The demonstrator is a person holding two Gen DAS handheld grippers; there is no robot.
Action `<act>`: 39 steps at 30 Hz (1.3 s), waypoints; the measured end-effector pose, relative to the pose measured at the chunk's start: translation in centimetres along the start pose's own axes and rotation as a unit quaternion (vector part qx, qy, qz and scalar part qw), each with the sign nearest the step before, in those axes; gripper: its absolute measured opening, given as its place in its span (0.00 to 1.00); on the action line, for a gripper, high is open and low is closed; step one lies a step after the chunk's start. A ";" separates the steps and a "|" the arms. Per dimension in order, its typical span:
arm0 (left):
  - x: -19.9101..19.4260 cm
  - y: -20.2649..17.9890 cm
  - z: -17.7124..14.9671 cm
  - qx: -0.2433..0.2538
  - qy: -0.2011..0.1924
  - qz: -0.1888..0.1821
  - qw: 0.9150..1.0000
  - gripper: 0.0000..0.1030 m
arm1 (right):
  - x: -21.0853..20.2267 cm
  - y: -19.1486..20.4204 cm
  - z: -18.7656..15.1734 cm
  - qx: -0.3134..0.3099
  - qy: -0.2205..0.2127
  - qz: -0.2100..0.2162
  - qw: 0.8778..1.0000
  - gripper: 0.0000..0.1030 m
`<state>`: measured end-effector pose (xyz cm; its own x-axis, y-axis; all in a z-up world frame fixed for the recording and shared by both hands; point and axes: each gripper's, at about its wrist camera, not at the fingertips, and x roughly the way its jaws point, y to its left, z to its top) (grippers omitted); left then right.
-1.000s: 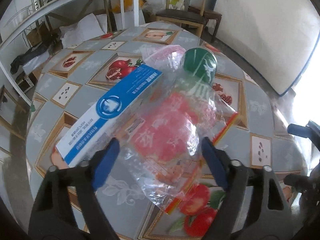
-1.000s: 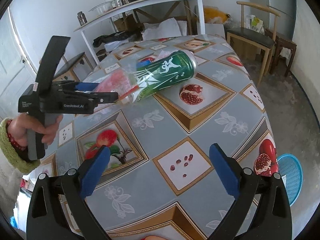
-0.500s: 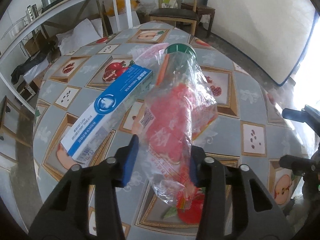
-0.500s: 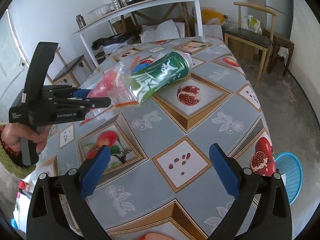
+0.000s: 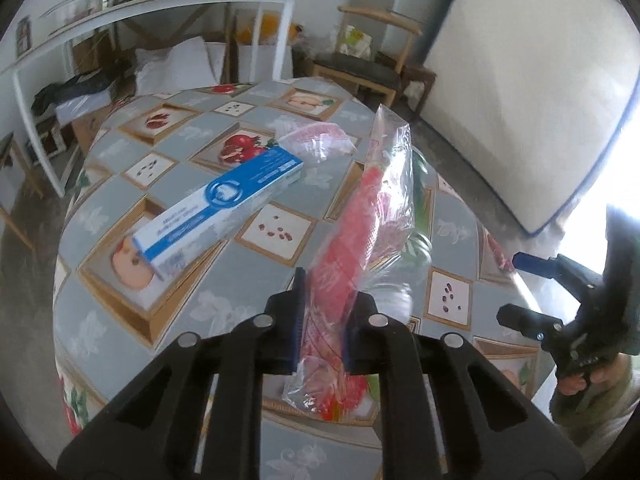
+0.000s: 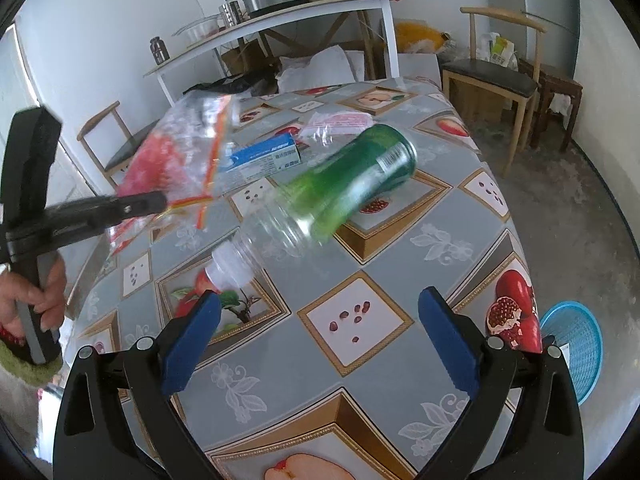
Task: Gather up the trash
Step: 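Grasp the clear plastic bag with the left tool while the right tool grasps the green bottle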
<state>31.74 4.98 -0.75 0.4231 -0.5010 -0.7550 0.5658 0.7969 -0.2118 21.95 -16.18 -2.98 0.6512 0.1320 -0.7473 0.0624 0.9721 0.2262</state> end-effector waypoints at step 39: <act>-3.5 -0.8 -12.3 -0.249 -0.025 -0.063 0.966 0.12 | 9.6 -8.3 4.8 0.201 0.178 0.154 0.951 0.59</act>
<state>21.14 10.29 -5.53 0.4126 -0.6110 -0.6756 0.2100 0.7855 -0.5822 31.35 -23.88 -9.02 0.3921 0.5257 -0.7549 0.2416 0.7330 0.6359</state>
